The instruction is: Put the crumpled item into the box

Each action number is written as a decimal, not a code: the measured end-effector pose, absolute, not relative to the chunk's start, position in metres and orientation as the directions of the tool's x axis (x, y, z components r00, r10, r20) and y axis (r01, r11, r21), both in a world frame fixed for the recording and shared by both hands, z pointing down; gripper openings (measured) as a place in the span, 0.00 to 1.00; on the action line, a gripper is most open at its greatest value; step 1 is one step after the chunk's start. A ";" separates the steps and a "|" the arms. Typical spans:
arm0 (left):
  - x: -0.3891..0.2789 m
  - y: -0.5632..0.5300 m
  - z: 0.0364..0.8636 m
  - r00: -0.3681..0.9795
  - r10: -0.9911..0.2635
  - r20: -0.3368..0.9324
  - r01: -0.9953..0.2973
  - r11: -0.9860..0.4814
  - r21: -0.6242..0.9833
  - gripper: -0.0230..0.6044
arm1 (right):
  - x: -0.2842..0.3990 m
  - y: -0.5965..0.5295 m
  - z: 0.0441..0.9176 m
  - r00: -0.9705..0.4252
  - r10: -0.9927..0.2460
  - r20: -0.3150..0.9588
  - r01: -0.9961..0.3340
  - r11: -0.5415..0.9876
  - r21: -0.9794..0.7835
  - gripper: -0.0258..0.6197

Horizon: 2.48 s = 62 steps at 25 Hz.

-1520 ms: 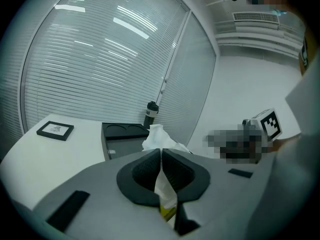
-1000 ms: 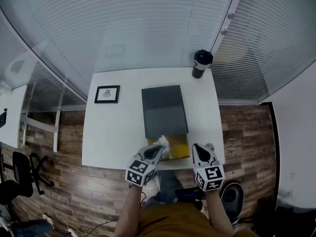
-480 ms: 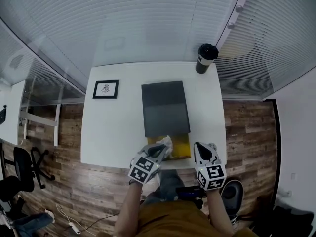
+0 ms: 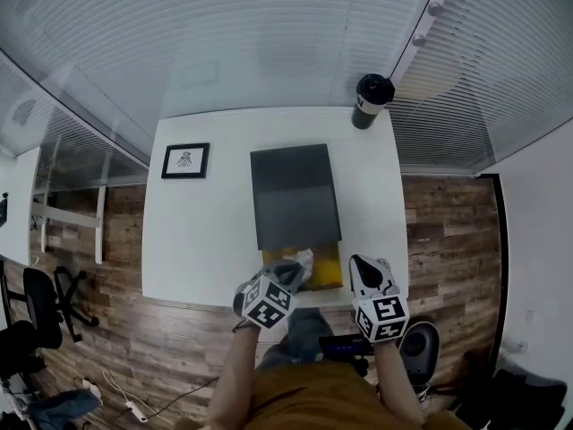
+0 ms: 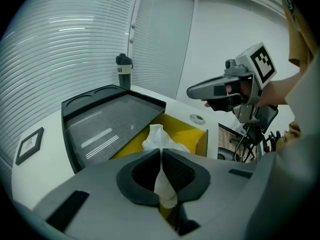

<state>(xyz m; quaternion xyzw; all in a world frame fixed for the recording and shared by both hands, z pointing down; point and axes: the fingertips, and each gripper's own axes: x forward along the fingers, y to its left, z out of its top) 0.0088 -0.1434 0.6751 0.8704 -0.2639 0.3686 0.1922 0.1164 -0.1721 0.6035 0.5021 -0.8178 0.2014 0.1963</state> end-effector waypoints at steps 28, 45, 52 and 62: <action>0.007 -0.147 0.668 0.584 -0.368 0.724 -0.656 -0.739 0.154 0.15 | 0.117 -0.167 0.587 -0.427 -0.756 0.495 -0.895 0.430 -0.116 0.06; -0.004 -0.148 0.579 0.587 -0.613 0.528 -0.753 -0.653 0.080 0.08 | 0.102 -0.147 0.529 -0.456 -0.803 0.383 -0.874 0.486 -0.021 0.06; -0.024 -0.147 0.526 0.609 -0.712 0.350 -0.792 -0.568 0.221 0.08 | 0.088 -0.137 0.502 -0.468 -0.828 0.309 -0.870 0.494 0.004 0.06; -0.054 -0.132 0.479 0.578 -0.791 0.202 -0.808 -0.521 0.275 0.08 | 0.072 -0.126 0.471 -0.473 -0.850 0.233 -0.872 0.489 0.011 0.06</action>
